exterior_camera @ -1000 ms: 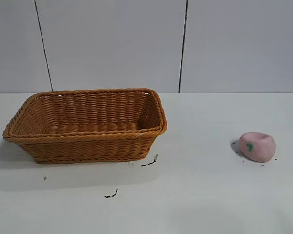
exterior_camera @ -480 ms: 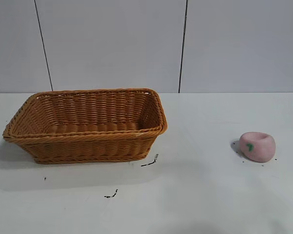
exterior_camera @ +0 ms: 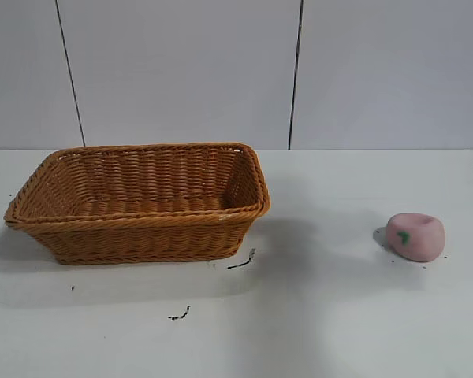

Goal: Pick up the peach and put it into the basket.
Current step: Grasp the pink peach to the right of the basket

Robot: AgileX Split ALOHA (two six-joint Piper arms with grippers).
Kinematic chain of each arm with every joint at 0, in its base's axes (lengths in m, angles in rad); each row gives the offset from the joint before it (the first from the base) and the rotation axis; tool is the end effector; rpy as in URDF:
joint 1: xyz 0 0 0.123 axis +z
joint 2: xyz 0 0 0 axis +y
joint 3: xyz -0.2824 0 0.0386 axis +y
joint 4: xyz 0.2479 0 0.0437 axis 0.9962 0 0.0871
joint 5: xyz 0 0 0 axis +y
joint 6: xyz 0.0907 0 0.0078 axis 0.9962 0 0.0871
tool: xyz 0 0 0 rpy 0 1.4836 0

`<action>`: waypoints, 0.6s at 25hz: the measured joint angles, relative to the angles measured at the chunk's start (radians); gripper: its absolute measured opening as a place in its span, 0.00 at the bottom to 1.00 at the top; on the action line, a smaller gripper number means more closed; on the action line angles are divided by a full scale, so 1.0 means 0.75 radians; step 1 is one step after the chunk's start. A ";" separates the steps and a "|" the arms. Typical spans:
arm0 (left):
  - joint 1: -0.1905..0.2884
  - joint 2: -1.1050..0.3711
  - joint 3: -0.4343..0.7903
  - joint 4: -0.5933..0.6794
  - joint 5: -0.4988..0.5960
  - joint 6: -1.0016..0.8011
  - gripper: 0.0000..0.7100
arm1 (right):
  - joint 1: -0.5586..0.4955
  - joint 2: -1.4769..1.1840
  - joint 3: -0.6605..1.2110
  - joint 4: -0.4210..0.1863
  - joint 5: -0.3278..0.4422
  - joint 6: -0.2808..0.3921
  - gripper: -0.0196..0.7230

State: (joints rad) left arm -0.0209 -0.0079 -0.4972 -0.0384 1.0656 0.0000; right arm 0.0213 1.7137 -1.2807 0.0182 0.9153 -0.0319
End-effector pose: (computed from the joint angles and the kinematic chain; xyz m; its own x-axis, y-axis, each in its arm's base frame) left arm -0.0060 -0.0029 0.2760 -0.4563 -0.0090 -0.8898 0.0423 0.9986 -0.0319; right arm 0.3493 0.0088 0.2459 -0.9514 -0.0411 -0.3051 -0.0455 0.9989 0.0074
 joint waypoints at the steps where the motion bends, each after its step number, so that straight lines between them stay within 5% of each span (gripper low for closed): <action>1: 0.000 0.000 0.000 0.000 0.000 0.000 0.98 | 0.000 0.049 -0.029 0.001 -0.001 0.000 0.96; 15: 0.000 0.000 0.000 0.000 0.000 0.000 0.98 | 0.000 0.488 -0.082 0.026 -0.211 0.000 0.96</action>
State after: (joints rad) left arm -0.0209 -0.0079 -0.4972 -0.0384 1.0656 0.0000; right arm 0.0213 2.0797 -1.3422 0.0375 0.7572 -0.0319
